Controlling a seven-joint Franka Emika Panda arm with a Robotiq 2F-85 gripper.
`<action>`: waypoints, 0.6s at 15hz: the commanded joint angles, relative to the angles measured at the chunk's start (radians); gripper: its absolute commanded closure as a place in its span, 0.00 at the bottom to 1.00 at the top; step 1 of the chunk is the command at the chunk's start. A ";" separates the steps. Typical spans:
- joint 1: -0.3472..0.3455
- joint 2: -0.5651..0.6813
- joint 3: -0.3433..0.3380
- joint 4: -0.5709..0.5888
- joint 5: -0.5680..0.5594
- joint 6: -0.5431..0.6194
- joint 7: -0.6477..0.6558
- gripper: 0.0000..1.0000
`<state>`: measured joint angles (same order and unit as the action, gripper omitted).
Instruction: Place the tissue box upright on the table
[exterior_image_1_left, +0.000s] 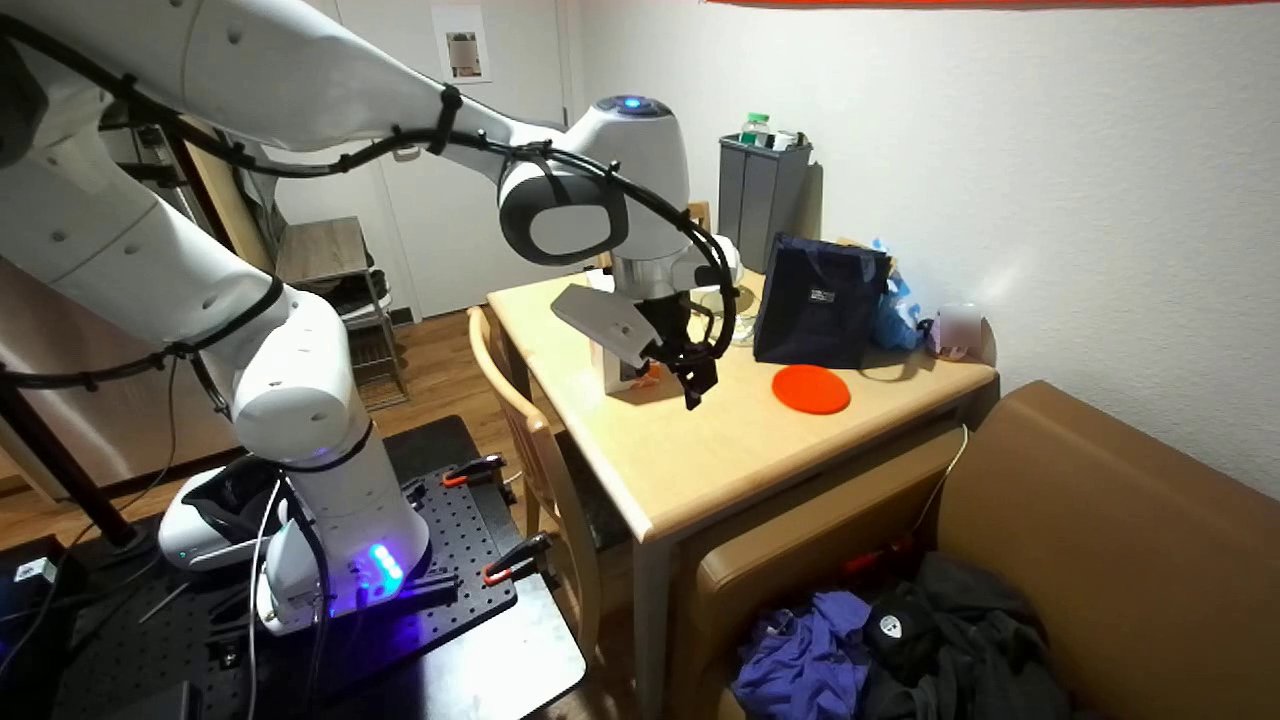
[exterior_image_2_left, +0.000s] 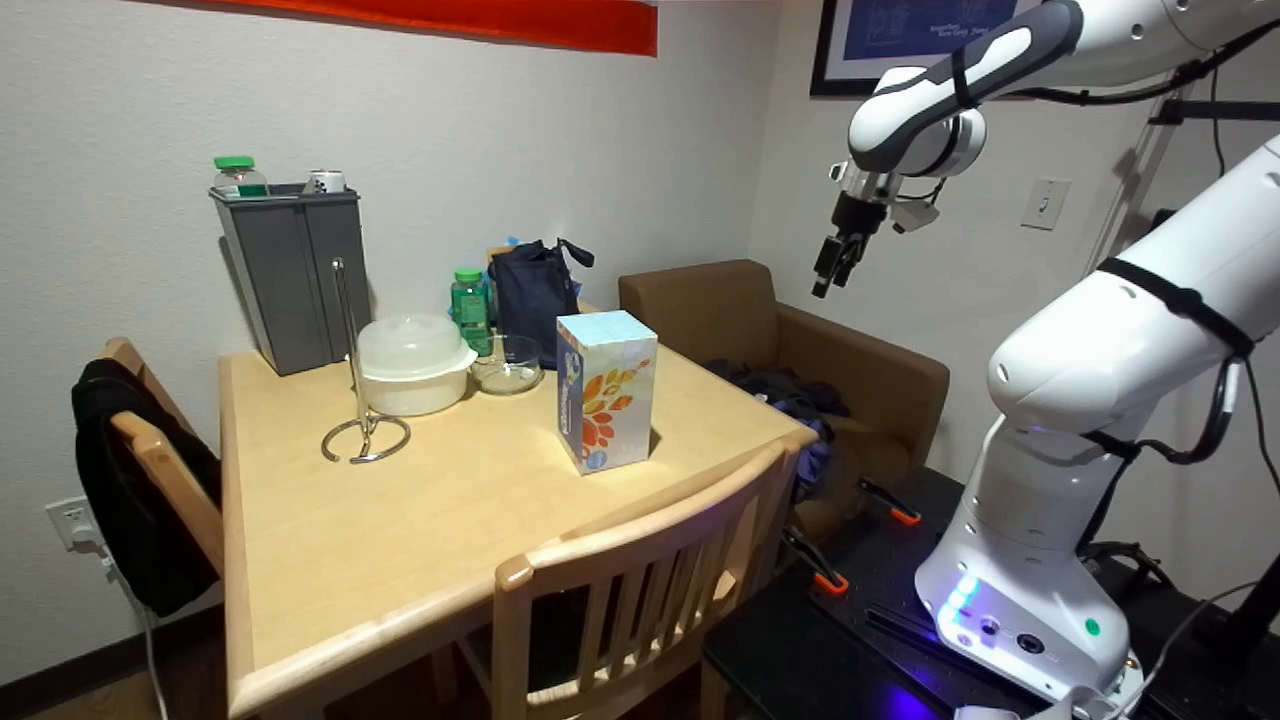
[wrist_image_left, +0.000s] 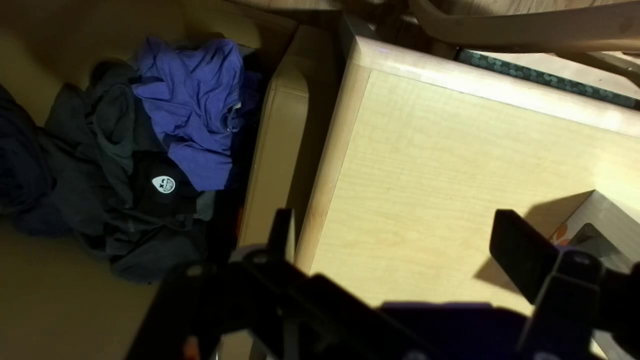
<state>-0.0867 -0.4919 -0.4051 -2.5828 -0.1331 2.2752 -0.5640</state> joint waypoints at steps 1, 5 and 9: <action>-0.005 0.012 0.034 0.025 0.022 -0.010 -0.025 0.00; 0.062 0.048 0.040 0.076 0.084 0.010 -0.100 0.00; 0.140 0.097 0.009 0.138 0.248 -0.001 -0.287 0.00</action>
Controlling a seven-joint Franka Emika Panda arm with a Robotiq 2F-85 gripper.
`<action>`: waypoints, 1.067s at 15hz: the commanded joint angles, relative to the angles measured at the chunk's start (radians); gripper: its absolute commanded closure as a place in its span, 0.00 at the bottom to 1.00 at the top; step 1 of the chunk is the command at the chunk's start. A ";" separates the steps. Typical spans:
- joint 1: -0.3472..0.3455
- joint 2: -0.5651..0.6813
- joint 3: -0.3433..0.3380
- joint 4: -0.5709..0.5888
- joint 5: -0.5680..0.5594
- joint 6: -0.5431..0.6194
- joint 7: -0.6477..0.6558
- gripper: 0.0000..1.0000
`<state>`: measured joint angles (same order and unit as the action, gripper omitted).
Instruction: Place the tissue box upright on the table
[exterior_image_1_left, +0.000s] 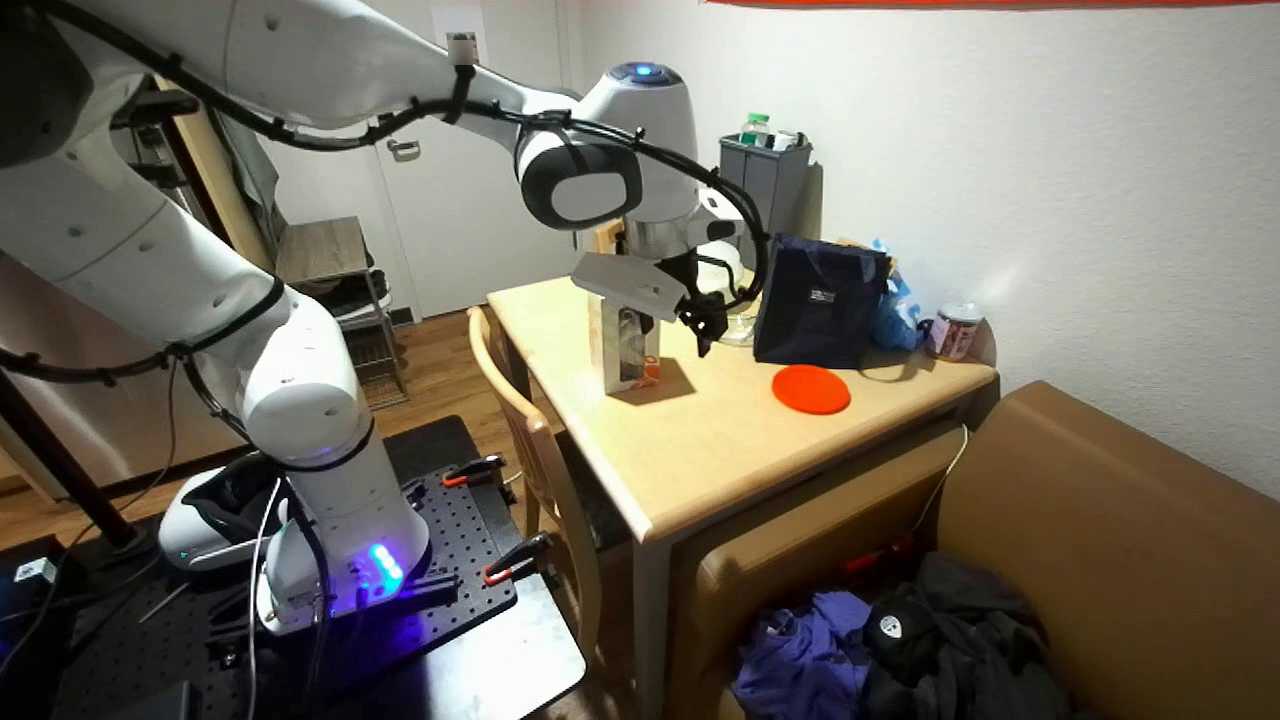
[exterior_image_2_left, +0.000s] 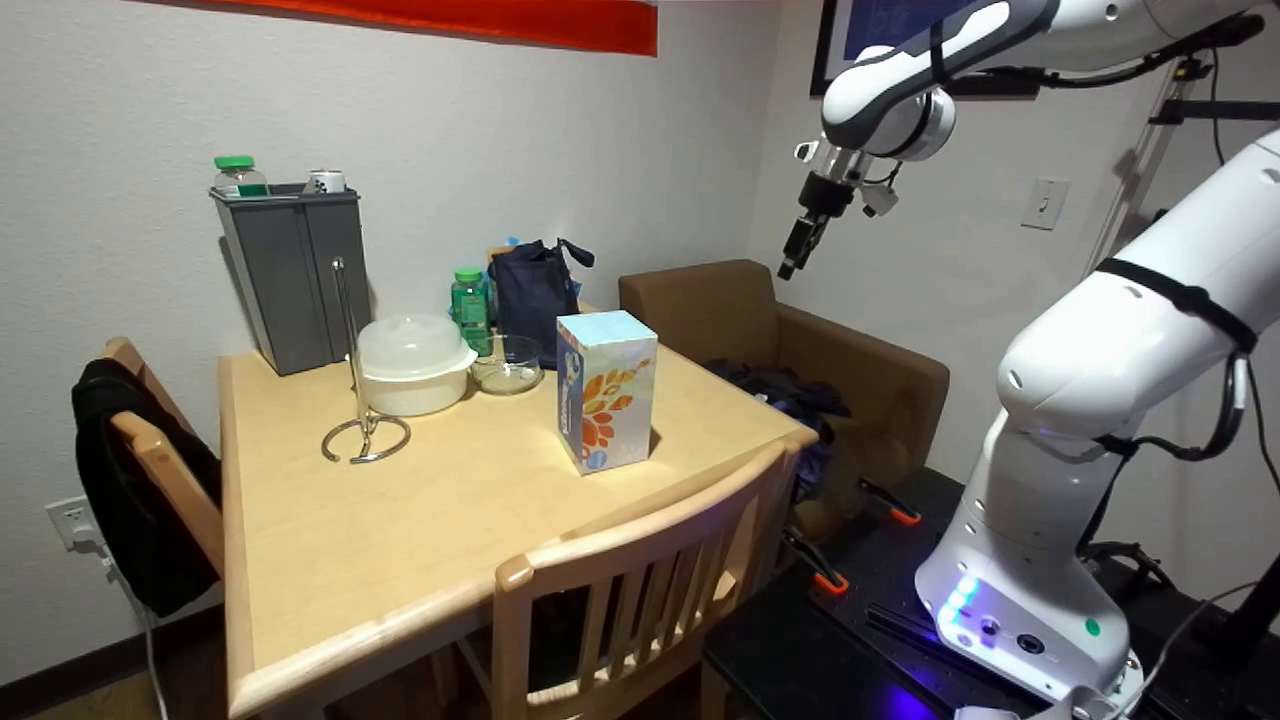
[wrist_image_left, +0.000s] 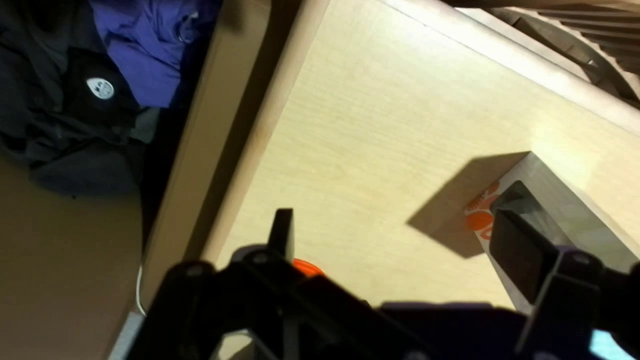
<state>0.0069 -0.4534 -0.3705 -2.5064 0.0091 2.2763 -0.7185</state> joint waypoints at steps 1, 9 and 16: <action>0.057 0.073 -0.032 0.076 0.148 -0.007 -0.186 0.00; 0.038 0.322 -0.056 0.269 0.537 -0.304 -0.547 0.00; -0.129 0.553 0.047 0.489 0.650 -0.722 -0.514 0.00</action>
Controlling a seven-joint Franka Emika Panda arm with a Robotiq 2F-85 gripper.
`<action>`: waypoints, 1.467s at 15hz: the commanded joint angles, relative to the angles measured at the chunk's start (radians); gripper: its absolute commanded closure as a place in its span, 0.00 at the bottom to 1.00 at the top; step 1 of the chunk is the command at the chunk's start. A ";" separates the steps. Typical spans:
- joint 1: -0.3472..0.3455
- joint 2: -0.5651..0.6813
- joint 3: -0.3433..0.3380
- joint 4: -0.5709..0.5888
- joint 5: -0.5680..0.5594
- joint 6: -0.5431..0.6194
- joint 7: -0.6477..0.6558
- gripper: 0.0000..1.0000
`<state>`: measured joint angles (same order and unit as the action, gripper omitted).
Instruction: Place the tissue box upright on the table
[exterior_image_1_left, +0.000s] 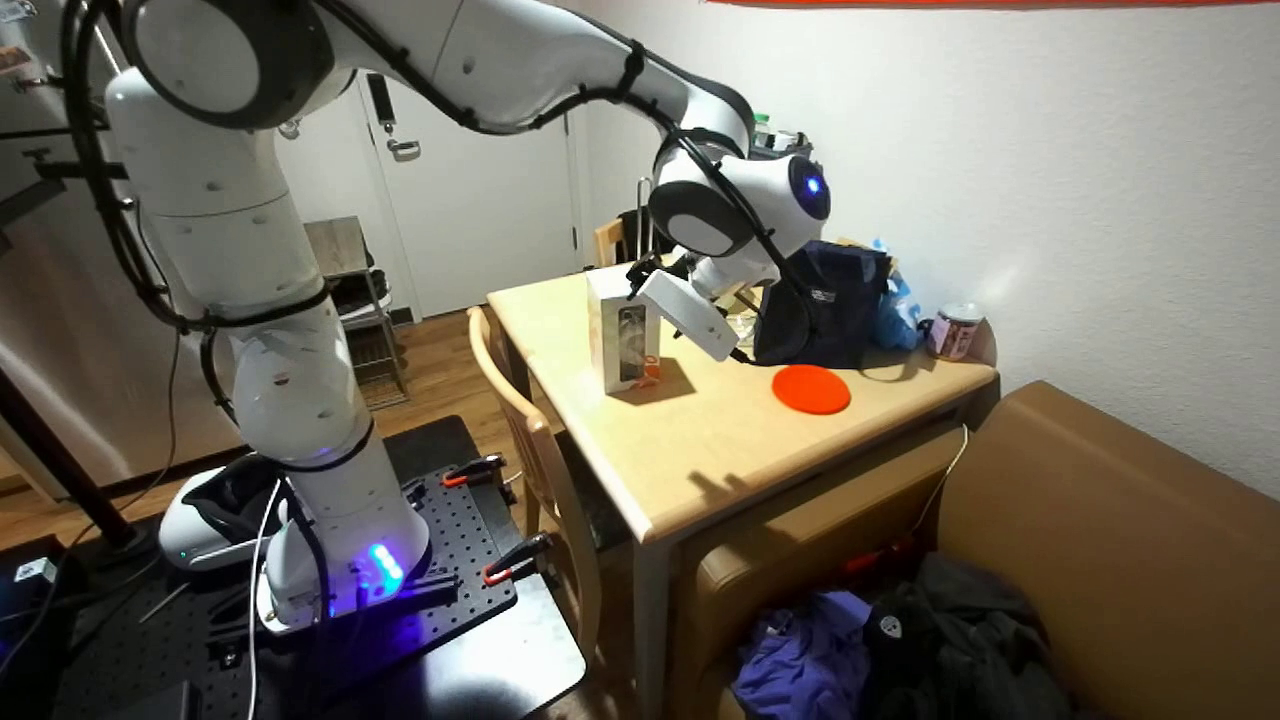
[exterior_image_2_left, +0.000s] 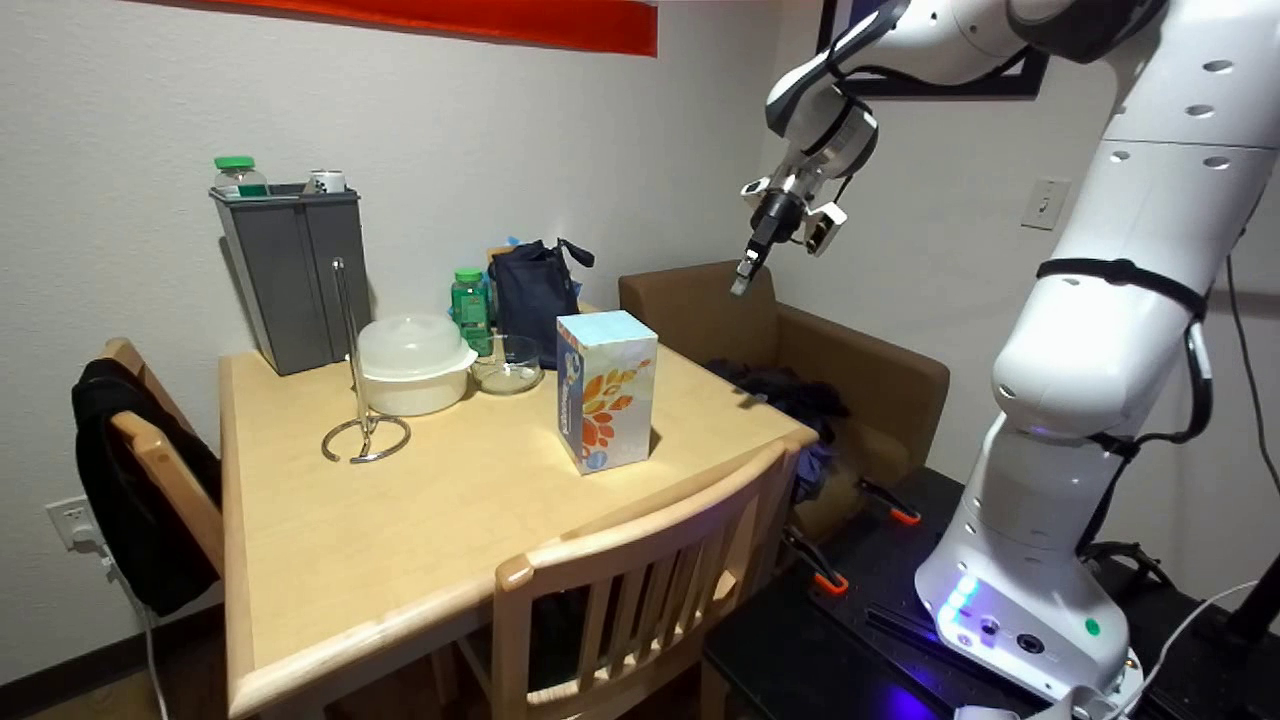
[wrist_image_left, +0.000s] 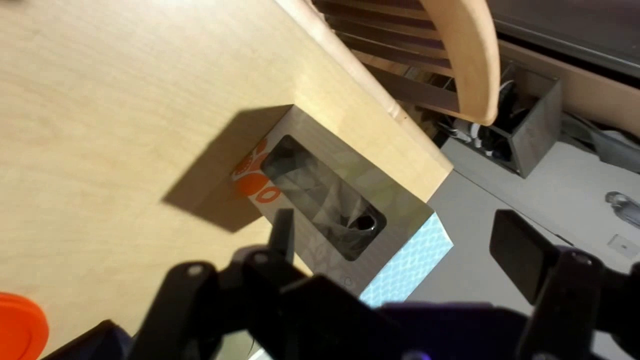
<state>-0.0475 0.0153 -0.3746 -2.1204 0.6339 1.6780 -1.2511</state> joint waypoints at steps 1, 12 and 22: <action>-0.096 0.101 0.064 0.126 0.018 -0.152 0.019 0.00; -0.154 0.115 0.146 0.122 0.106 -0.121 0.057 0.00; -0.109 0.127 0.241 0.107 0.374 -0.028 0.236 0.00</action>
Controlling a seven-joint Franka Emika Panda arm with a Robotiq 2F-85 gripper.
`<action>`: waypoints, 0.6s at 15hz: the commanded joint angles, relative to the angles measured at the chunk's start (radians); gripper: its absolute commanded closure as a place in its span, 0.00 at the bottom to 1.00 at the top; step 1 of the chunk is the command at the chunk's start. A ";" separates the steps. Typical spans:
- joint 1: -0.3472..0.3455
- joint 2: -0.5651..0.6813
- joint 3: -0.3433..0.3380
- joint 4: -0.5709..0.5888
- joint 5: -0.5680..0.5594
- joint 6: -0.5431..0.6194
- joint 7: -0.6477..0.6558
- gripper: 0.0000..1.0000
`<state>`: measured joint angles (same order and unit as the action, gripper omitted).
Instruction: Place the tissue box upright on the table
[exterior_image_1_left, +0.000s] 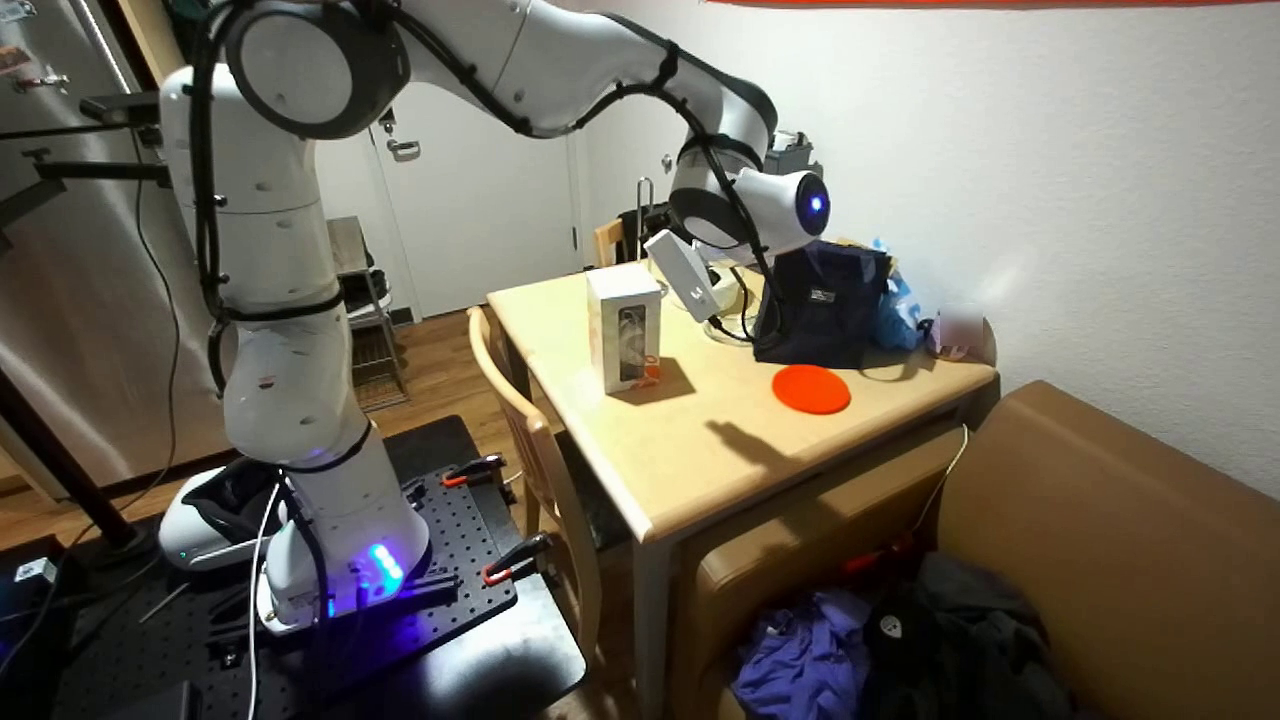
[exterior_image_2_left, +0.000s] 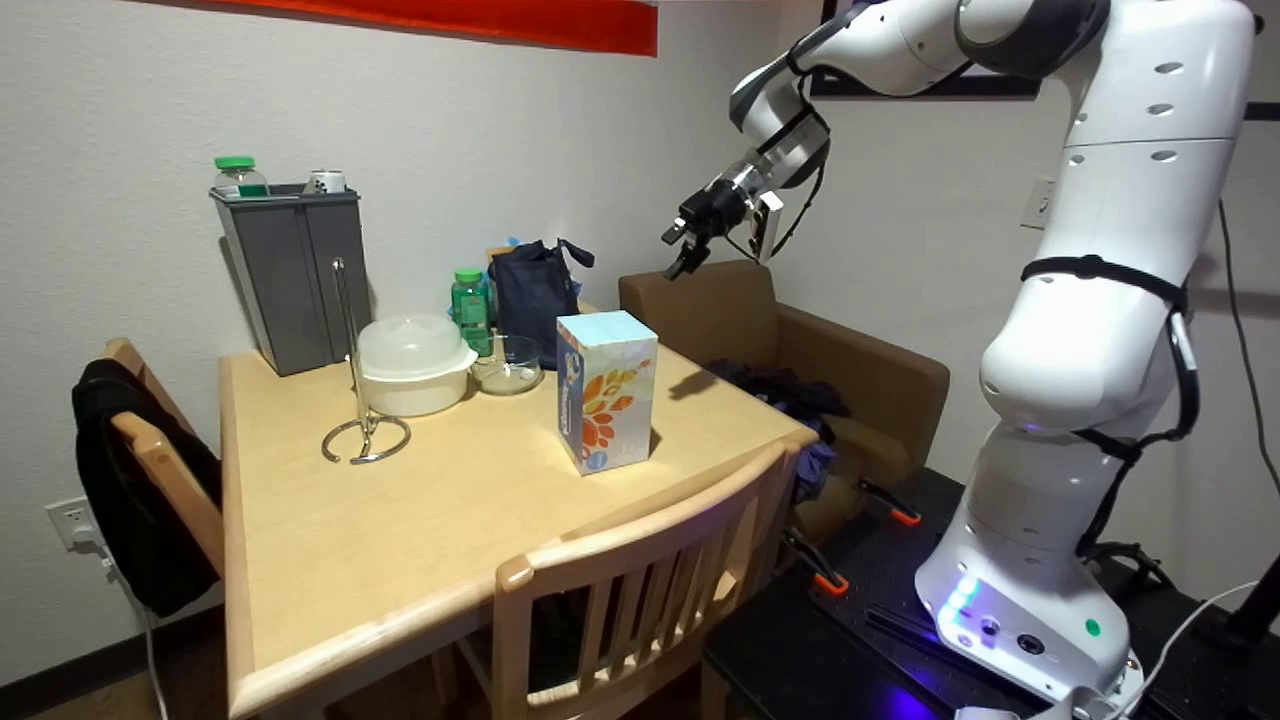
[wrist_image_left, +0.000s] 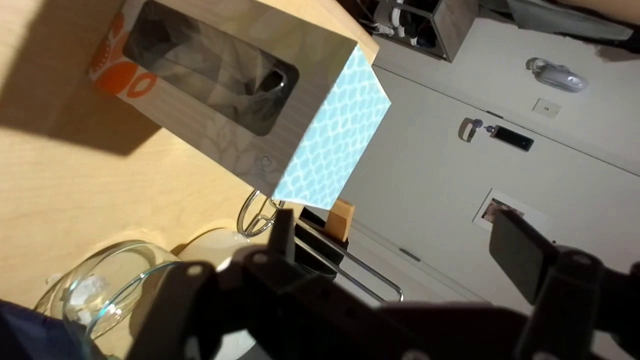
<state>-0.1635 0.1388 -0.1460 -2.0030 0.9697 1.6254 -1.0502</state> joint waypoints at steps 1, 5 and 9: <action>0.008 0.008 0.015 -0.011 0.027 0.013 0.026 0.00; 0.005 0.021 0.013 0.001 0.009 -0.001 0.010 0.00; 0.013 0.032 0.014 0.030 -0.057 0.003 0.043 0.00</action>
<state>-0.1543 0.1616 -0.1361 -2.0018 0.9661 1.6275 -1.0407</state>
